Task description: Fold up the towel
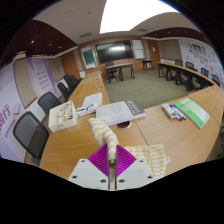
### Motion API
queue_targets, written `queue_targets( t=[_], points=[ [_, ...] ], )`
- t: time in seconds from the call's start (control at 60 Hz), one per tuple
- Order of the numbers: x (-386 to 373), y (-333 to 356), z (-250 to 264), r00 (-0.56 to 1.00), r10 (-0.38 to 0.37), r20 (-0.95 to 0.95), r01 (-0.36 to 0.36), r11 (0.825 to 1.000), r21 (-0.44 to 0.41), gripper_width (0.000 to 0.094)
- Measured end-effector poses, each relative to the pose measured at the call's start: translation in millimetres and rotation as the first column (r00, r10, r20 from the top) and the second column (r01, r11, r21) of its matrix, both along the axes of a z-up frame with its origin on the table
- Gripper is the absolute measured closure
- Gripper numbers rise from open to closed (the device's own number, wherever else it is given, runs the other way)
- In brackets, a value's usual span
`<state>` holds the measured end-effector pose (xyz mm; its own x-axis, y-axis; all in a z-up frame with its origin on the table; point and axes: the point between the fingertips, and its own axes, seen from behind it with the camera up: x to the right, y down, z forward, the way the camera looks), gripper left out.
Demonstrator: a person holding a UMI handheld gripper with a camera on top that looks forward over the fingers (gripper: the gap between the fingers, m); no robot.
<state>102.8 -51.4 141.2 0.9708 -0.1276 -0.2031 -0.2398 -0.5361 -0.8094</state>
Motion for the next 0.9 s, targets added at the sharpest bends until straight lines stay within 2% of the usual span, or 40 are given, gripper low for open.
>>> queue_targets(
  t=[0.083,0.15,0.183,0.25,0.333,0.6,0.75,0.9],
  points=[
    [58.2,-13.1,-39.0,0.997,-0.081,0.001,0.081,0.993,-0.09,0.0865],
    [93.3,-22.9,-71.3,0.991,-0.13,-0.016,0.126,0.981,-0.149,0.0772],
    [106.8,-28.2,-83.6,0.99,-0.137,-0.016,0.132,0.976,-0.172,0.0673],
    [134.6,-38.2,-92.5,0.989,-0.146,0.032,0.149,0.972,-0.182,0.0403],
    [151.7,-47.9,-81.7,0.988,-0.123,0.091,0.137,0.976,-0.17,0.0073],
    [123.8,-97.4,-9.4,0.971,0.024,0.236,0.011,0.99,-0.144,0.0081],
    [89.6,-149.6,30.6,0.962,0.059,0.267,-0.02,0.989,-0.146,0.0085],
    [60.3,-209.8,65.7,0.953,0.062,0.296,-0.028,0.993,-0.117,0.0082]
  ],
)
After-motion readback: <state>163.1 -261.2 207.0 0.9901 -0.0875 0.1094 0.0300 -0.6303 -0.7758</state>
